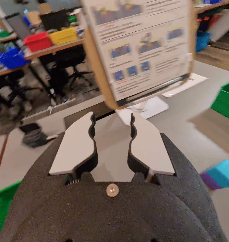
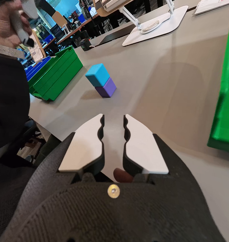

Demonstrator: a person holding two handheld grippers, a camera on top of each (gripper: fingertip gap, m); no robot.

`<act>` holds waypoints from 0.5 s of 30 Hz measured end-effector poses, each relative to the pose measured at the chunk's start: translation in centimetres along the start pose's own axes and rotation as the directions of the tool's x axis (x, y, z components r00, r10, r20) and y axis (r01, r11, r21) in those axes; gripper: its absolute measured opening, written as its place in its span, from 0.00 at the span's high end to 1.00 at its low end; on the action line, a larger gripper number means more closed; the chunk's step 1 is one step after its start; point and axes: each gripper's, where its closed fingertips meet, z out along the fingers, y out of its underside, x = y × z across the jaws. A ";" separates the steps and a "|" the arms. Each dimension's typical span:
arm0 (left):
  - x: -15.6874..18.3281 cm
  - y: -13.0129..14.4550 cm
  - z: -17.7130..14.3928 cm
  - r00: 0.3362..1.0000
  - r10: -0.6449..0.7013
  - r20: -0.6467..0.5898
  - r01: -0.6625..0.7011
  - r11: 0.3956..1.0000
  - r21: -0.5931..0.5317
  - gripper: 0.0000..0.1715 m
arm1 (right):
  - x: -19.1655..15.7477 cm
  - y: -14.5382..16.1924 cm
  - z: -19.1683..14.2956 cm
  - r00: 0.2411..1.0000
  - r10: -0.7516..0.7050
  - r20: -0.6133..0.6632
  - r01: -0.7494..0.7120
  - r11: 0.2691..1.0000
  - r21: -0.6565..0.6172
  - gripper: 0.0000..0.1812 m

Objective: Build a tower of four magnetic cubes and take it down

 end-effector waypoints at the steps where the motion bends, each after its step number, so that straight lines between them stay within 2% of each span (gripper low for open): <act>1: -2.4 0.7 -0.8 0.998 -0.041 0.048 0.042 0.999 -0.018 0.69 | -0.1 0.0 0.1 1.000 0.002 0.003 -0.002 1.000 0.000 0.85; 4: -8.2 4.1 -3.0 0.982 -0.110 0.152 0.126 0.987 -0.099 0.70 | -0.3 0.0 0.5 1.000 -0.002 0.014 0.002 1.000 -0.010 0.85; 6: -10.4 7.7 -3.6 0.975 -0.111 0.193 0.153 0.963 -0.222 0.70 | -0.4 0.0 1.1 1.000 -0.009 0.021 0.009 1.000 -0.019 0.85; 8: -12.7 11.7 -4.1 0.959 -0.043 0.281 0.146 0.922 -0.358 0.70 | -0.7 0.0 1.7 0.999 -0.016 0.032 0.017 0.999 -0.031 0.85; 12: -13.5 19.2 -4.2 0.955 0.023 0.297 0.168 0.782 -0.600 0.72 | -1.6 0.1 3.2 0.997 -0.041 0.070 0.045 0.997 -0.063 0.85; 15: -12.6 23.2 -3.9 0.961 0.062 0.271 0.153 0.697 -0.701 0.74 | -2.4 0.3 4.3 0.993 -0.065 0.101 0.074 0.993 -0.089 0.85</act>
